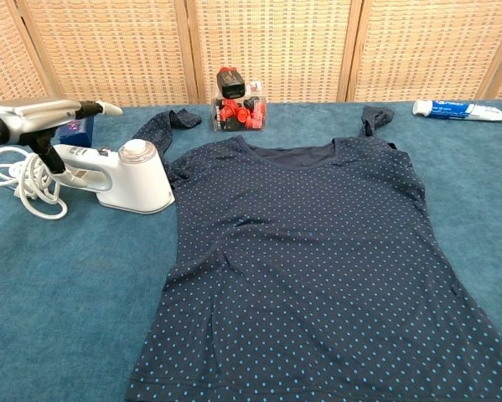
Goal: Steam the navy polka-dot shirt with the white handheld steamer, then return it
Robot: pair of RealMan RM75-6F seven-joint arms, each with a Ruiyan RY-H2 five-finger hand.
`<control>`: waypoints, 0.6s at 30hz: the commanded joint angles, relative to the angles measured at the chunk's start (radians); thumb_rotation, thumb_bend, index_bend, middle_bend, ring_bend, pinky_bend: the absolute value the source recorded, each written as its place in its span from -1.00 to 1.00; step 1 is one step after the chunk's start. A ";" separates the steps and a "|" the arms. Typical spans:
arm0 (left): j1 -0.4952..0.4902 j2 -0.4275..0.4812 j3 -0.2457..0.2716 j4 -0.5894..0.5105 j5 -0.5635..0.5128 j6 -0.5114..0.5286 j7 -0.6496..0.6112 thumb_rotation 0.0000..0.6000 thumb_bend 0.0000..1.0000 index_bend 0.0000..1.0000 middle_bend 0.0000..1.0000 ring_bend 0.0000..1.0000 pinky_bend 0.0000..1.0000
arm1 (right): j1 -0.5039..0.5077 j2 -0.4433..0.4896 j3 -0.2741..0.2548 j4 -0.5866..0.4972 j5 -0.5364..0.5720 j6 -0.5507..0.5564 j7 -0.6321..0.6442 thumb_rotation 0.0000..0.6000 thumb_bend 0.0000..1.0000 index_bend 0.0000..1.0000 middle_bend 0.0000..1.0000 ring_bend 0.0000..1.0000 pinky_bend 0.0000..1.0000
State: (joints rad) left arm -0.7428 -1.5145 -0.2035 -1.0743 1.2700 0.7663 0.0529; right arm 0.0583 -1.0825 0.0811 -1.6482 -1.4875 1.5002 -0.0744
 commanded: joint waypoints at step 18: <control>-0.094 -0.160 0.012 0.301 -0.001 -0.080 -0.080 1.00 -0.16 -1.00 -1.00 -1.00 -1.00 | 0.017 -0.011 0.000 0.005 0.017 -0.034 -0.019 1.00 -1.00 -0.95 -1.00 -1.00 -1.00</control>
State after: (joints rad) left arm -0.8250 -1.6583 -0.1954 -0.8012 1.2628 0.6963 -0.0179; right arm 0.0744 -1.0931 0.0809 -1.6440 -1.4718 1.4678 -0.0928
